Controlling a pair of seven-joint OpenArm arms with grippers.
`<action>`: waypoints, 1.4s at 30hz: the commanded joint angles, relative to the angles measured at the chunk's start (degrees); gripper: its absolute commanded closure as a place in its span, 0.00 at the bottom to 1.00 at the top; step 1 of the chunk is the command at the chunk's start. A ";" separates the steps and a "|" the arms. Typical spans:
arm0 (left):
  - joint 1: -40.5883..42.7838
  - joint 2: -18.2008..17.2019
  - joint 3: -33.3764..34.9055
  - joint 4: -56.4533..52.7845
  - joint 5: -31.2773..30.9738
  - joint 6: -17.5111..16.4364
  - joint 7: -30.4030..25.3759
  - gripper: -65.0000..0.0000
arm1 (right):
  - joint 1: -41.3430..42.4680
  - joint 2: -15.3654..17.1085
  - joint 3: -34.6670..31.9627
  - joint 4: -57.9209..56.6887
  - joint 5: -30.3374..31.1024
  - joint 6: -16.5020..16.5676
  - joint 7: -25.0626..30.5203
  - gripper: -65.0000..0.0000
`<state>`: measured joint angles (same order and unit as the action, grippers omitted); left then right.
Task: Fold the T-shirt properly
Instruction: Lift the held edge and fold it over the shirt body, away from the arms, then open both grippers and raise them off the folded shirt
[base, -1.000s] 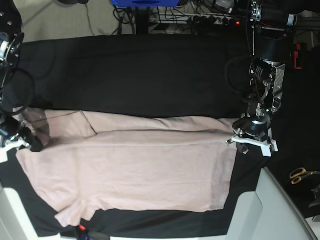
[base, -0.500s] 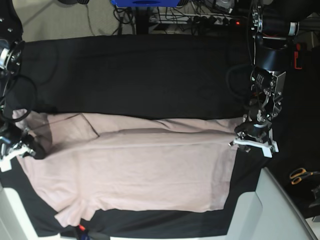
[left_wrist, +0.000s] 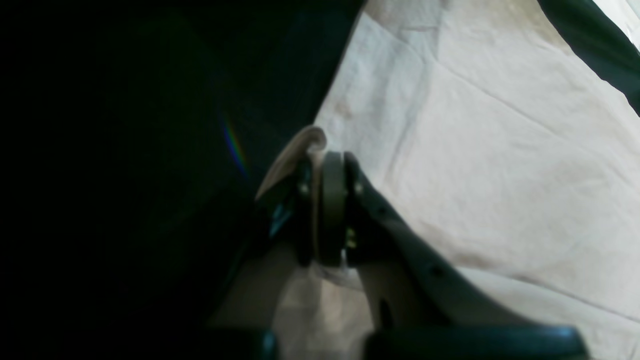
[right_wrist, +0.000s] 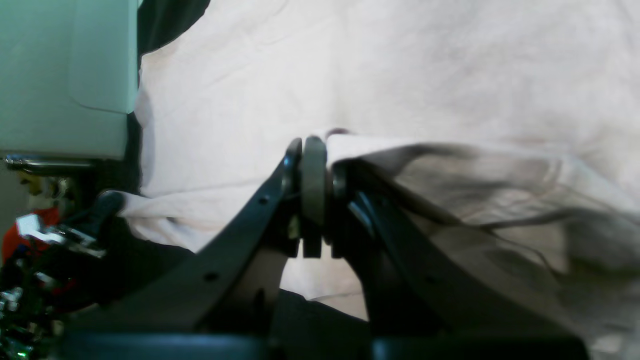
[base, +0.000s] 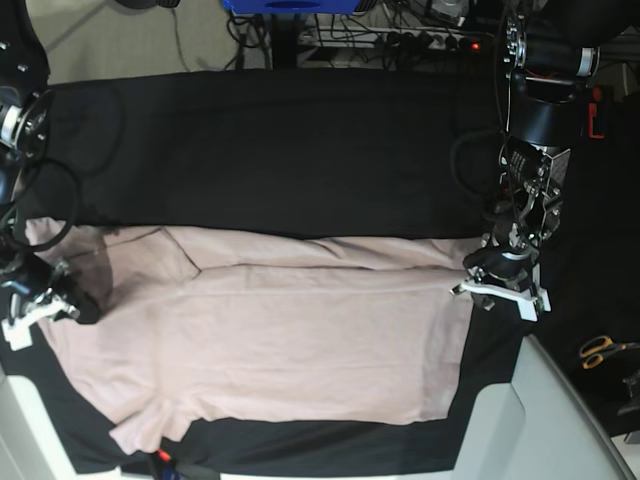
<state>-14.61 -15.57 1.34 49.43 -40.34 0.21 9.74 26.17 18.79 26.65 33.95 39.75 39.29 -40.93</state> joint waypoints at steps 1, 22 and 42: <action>-1.43 -0.82 -0.07 0.90 -0.06 -0.25 -1.43 1.00 | 2.00 0.77 0.11 0.81 0.56 0.71 0.97 1.00; -2.84 -1.97 -1.21 3.80 -0.32 -0.08 -1.52 0.38 | 1.12 0.42 0.82 1.87 4.60 0.71 6.07 0.28; 34.08 -4.95 -12.47 35.63 -0.32 -0.34 -0.90 0.34 | -30.35 -5.20 8.55 21.30 38.45 -25.09 10.03 0.46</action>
<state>19.97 -19.59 -10.68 84.01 -40.49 0.05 10.31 -4.64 12.34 34.89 54.15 77.30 13.04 -31.16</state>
